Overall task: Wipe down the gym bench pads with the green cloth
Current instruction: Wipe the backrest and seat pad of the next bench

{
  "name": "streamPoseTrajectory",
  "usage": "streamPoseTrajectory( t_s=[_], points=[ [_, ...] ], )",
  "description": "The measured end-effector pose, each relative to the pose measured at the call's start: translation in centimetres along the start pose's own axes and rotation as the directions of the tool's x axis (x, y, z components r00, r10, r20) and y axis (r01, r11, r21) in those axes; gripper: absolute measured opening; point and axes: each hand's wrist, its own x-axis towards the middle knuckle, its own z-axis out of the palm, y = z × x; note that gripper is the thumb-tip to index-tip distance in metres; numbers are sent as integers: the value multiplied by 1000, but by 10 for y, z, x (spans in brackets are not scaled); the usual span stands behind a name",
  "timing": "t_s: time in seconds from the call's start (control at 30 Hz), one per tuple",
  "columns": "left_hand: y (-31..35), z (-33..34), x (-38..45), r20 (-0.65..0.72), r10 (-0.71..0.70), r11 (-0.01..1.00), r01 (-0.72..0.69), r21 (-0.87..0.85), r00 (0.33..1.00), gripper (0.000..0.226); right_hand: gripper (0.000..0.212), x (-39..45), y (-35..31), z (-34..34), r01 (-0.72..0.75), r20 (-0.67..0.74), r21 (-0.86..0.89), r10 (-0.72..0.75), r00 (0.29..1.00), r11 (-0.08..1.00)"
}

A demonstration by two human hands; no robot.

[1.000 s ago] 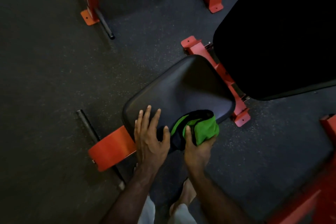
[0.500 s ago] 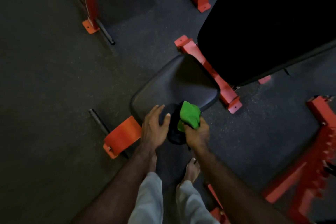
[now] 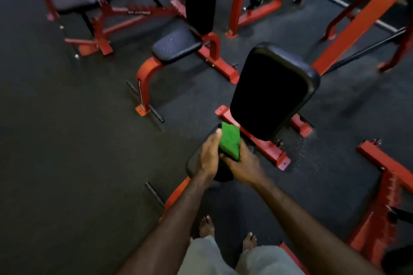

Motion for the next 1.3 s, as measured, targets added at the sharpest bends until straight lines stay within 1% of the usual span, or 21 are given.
streamPoseTrajectory(
  t_s=[0.1,0.17,0.23,0.3,0.33,0.4,0.47,0.53,0.6,0.63,0.73,0.77,0.83,0.9,0.93,1.03,1.07,1.13,1.2,1.27,1.3],
  points=[
    [48,-2,-31,26,79,984,-82,155,997,59,91,-25,-29,-16,107,-96,-26,-109,989,994],
    [70,-5,-40,-1,88,979,-86,184,996,47,102,-43,-42,-25,172,-121,-32,-175,977,985],
    [89,-14,-52,-9,115,982,-112,153,993,26,110,-62,-52,-34,220,-126,2,-218,968,975],
    [107,-22,-73,8,165,983,-165,76,986,6,106,-83,-59,-44,261,-151,124,-242,959,957],
    [114,-27,-85,21,180,984,-180,11,984,3,103,-90,-61,-49,275,-171,234,-240,956,932],
    [127,-38,-110,51,182,972,-171,-162,982,10,103,-101,-63,-60,229,-217,459,-142,966,859],
    [134,-47,-132,123,170,933,-120,-339,978,26,88,-108,-61,-68,205,-247,557,-75,966,804],
    [144,-53,-156,193,159,892,-58,-448,968,28,70,-122,-65,-74,190,-304,443,-52,951,876],
    [144,-59,-174,251,154,869,-10,-495,956,35,70,-141,-70,-75,210,-377,207,-120,919,956],
    [143,-62,-182,267,152,865,3,-501,952,38,77,-148,-72,-73,261,-392,135,-190,900,956],
    [142,-77,-200,223,154,854,-16,-521,963,42,94,-162,-85,-64,416,-313,104,-368,876,903],
    [144,-84,-204,231,149,855,-8,-518,961,44,92,-165,-90,-61,421,-272,116,-379,885,900],
    [153,-106,-216,234,156,867,-19,-498,960,46,66,-164,-105,-52,379,-191,164,-348,918,911],
    [161,-135,-215,192,161,867,-46,-495,968,42,40,-159,-123,-43,355,-157,205,-328,932,912],
    [166,-146,-215,149,164,869,-71,-490,975,39,36,-157,-128,-42,350,-128,238,-329,936,906],
    [168,-202,-186,-42,220,889,-218,-402,975,65,31,-158,-171,-25,401,-49,298,-406,913,866],
    [167,-213,-179,-87,238,900,-253,-355,967,57,35,-158,-180,-23,392,-22,334,-409,912,857],
    [169,-262,-169,-197,298,907,-342,-248,934,14,48,-147,-217,6,367,22,407,-410,912,837],
    [170,-301,-161,-197,349,897,-388,-213,916,21,55,-136,-249,32,343,35,496,-413,910,798],
    [170,-360,-146,-219,398,873,-441,-206,891,12,56,-115,-292,77,337,-4,542,-398,917,770],
    [169,-384,-139,-225,405,866,-451,-217,886,15,55,-109,-309,97,345,-39,549,-390,920,761]
  ],
)
